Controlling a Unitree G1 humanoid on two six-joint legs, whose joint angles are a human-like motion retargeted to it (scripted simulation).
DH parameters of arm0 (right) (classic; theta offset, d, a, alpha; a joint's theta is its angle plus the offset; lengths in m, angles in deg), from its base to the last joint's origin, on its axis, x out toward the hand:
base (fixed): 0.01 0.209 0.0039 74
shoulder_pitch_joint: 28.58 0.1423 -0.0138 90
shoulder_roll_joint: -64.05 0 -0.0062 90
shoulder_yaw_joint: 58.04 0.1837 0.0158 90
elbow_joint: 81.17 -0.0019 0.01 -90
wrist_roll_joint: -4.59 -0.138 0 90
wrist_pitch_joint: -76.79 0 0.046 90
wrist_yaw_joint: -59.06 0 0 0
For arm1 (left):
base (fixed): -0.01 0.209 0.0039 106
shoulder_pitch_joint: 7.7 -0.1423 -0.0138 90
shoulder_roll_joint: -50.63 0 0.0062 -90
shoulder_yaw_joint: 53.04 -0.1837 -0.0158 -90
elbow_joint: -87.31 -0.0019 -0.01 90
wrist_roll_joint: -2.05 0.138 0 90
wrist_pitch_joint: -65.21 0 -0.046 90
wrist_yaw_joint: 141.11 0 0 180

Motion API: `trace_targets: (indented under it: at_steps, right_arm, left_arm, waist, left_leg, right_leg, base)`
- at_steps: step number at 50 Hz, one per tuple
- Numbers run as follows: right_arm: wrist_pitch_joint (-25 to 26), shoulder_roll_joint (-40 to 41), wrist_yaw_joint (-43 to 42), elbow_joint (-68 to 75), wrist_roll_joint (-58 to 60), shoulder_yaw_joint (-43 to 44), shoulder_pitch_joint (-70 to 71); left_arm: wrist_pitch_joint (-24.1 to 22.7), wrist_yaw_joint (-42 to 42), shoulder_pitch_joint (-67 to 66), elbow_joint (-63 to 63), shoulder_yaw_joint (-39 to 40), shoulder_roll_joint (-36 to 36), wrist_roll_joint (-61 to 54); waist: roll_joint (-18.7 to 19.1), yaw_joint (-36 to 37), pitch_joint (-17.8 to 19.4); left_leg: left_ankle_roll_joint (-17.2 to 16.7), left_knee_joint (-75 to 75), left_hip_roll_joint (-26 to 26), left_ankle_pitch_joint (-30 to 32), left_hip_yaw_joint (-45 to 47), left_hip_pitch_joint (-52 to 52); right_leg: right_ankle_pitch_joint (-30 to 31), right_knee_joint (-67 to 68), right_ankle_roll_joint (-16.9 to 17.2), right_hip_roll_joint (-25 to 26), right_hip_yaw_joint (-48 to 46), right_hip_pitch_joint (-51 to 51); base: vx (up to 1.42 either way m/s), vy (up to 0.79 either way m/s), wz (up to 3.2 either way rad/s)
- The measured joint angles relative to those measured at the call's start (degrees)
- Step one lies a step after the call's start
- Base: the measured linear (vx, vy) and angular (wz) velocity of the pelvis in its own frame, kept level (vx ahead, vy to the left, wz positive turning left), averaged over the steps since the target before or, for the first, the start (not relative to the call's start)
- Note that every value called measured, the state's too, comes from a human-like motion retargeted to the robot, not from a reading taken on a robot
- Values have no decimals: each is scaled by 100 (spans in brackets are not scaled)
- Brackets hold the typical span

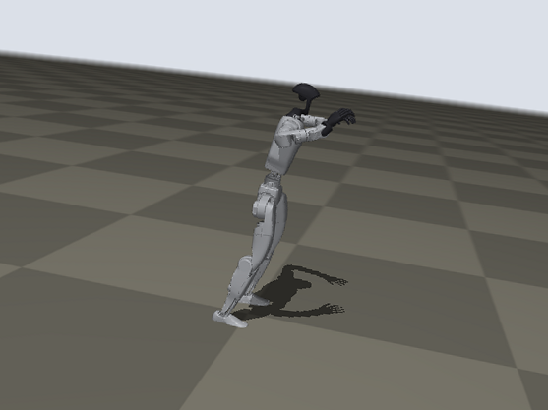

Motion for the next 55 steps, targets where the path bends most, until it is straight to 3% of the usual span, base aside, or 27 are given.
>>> trace_targets:
  at_steps: [3,5,9,11,14,17,19,21,23,25,27,30,33,35,37,40,42,43,45,48,50,51,53,55]
  right_arm:
    - [-138,215,-224,-507,-683,-1003,1213]
    - [-173,367,-297,-735,-914,-1582,1934]
    - [-216,1442,-467,-1146,-945,-2198,2669]
    - [-143,2180,-550,-1101,-921,-2640,2821]
    - [72,3164,-262,-820,-1252,-3030,2086]
    - [80,3715,748,-1004,-1582,-2419,-343]
    - [95,3851,1559,-1208,-1710,-1799,-2169]
    - [263,4004,2159,-1224,-1785,-1313,-3474]
    - [465,4257,2416,-1040,-1641,-1286,-3918]
    - [553,4421,2406,-794,-1454,-1650,-3584]
    - [450,4353,2179,-467,-1294,-2186,-2736]
    - [150,4251,1461,224,-1019,-2799,-1156]
    - [-98,3896,374,698,-875,-2921,1234]
    - [-171,3614,35,460,-695,-3064,3092]
    - [-244,3488,-54,-111,-529,-3285,4377]
    - [-221,3527,-13,-1065,-733,-3445,4770]
    - [-246,3813,373,-1602,-874,-3444,4230]
    - [-283,4011,569,-1925,-911,-3486,3740]
    - [-356,4311,1070,-2175,-1329,-3518,3089]
    - [-327,4593,1598,-2035,-1827,-3950,1809]
    - [-277,4507,1896,-1590,-1843,-4133,1048]
    - [-267,4364,1869,-1202,-1791,-4195,720]
    - [-111,4093,1689,-231,-1765,-4256,88]
    - [107,3943,1720,645,-1782,-3927,-717]
  left_arm:
    - [-85,-18,857,610,-989,-591,-810]
    - [-130,141,2187,818,-2400,-1475,-1286]
    - [-139,178,3659,561,-3936,-3291,-1225]
    - [24,108,4214,217,-4252,-4001,-1144]
    - [296,-316,5526,-142,-4500,-4902,-1293]
    - [291,-847,6936,58,-4745,-5549,-863]
    - [200,-951,7081,466,-4636,-5787,-624]
    - [92,-863,6603,954,-4435,-6064,-705]
    - [-18,-486,5696,1323,-4284,-6416,-874]
    - [-177,-11,4552,1431,-4249,-6764,-1046]
    - [-426,142,3499,1124,-4461,-7084,-1193]
    - [-639,86,2257,411,-4932,-7339,-1195]
    - [-686,301,734,171,-4363,-6978,-1351]
    - [-582,687,-513,56,-3568,-6776,-1568]
    - [-500,1081,-1514,-42,-3101,-6640,-1708]
    - [-389,1466,-2324,13,-2932,-6186,-2107]
    - [-375,1565,-2721,244,-2921,-6143,-2135]
    - [-374,1551,-3108,548,-2897,-6295,-1986]
    - [-205,1431,-2712,498,-3028,-6503,-1941]
    - [-94,1041,-1748,378,-3449,-6952,-1537]
    - [-60,689,-792,148,-3713,-7119,-1095]
    - [-34,386,-111,-12,-3860,-7121,-897]
    - [106,-309,1623,-360,-4154,-7028,-607]
    - [297,-855,3773,-665,-4380,-6885,-284]
  waist:
    - [-9,-167,127]
    - [215,-182,263]
    - [628,50,870]
    - [741,-11,1195]
    - [795,-252,1355]
    - [942,-683,849]
    - [1129,-1185,364]
    - [1261,-1602,-10]
    - [1134,-1800,-140]
    - [791,-1812,-82]
    - [494,-1671,69]
    - [429,-1159,451]
    - [422,-201,1090]
    - [266,446,1483]
    - [169,773,1414]
    - [-46,1178,787]
    - [-56,1350,273]
    - [105,1365,21]
    - [491,1419,-63]
    - [872,1273,-463]
    - [1017,943,-600]
    - [1039,607,-482]
    - [1064,-248,-8]
    - [1161,-1174,565]
  left_leg:
    - [86,436,-24,-202,-101,-301]
    - [158,978,54,-419,-139,-567]
    - [391,2374,423,-1181,30,-980]
    - [448,3178,701,-1649,61,-1211]
    - [384,3919,1023,-2146,4,-1570]
    - [157,3309,1073,-1871,-145,-1524]
    - [25,2262,1012,-1032,-270,-1008]
    - [-13,1483,971,273,-526,-518]
    - [82,2012,794,1203,-940,-483]
    - [334,4277,382,966,-1218,-1110]
    - [802,7299,89,267,-1010,-2203]
    - [1451,11413,36,-685,-649,-4282]
    - [1547,13300,222,-943,-101,-6530]
    - [1503,13097,595,-892,181,-7345]
    - [1509,11891,804,-540,286,-7492]
    - [1241,9015,477,453,449,-6604]
    - [915,6712,150,1109,224,-5317]
    - [785,5614,113,1368,-32,-4510]
    - [570,3747,238,2013,-509,-2958]
    - [99,2024,515,2912,-837,-1430]
    - [44,1569,631,1935,-652,-641]
    - [100,1528,574,1024,-531,-280]
    - [246,1672,404,-467,-620,299]
    - [310,2219,391,-1244,-1240,511]
  right_leg:
    - [29,696,-119,-91,11,-433]
    - [46,1705,-298,-94,142,-974]
    - [852,5315,-467,211,723,-3075]
    - [674,7029,-586,487,789,-4196]
    - [364,8732,-682,830,595,-5819]
    - [386,8706,-561,858,223,-6646]
    - [429,7721,-497,721,-20,-6332]
    - [760,6076,-405,792,-74,-5517]
    - [1202,4043,-352,921,246,-4269]
    - [1648,2183,-329,782,790,-2874]
    - [2034,1192,-248,473,1264,-1707]
    - [453,1017,-626,198,1046,-494]
    - [-974,2043,-1047,302,1162,-270]
    - [-1280,2669,-1020,301,1610,-142]
    - [-708,2103,-883,224,1663,432]
    - [1423,558,-582,105,1545,1355]
    - [2536,609,-303,263,1649,1326]
    - [2471,1173,-352,508,1666,1154]
    - [1762,3781,-815,853,1184,73]
    - [869,7970,-1571,1302,661,-2566]
    - [624,10049,-1380,2228,528,-4372]
    - [411,10790,-1320,2304,279,-5151]
    - [-1,11802,-1273,1979,-154,-6378]
    - [-190,11776,-1026,1575,-368,-7052]
  base:
    - [14,11,28]
    - [11,17,0]
    - [7,16,-52]
    - [13,9,-47]
    - [32,5,-21]
    - [71,1,52]
    - [98,-5,82]
    - [108,-19,72]
    - [107,-28,70]
    - [98,-24,82]
    - [88,-18,92]
    - [74,-22,74]
    - [65,-24,-98]
    - [82,-16,-205]
    - [106,-8,-71]
    - [122,-1,7]
    - [126,4,-78]
    - [123,8,-144]
    - [116,11,-189]
    - [103,20,-219]
    - [94,24,-144]
    - [90,27,-13]
    - [85,29,169]
    - [87,20,309]
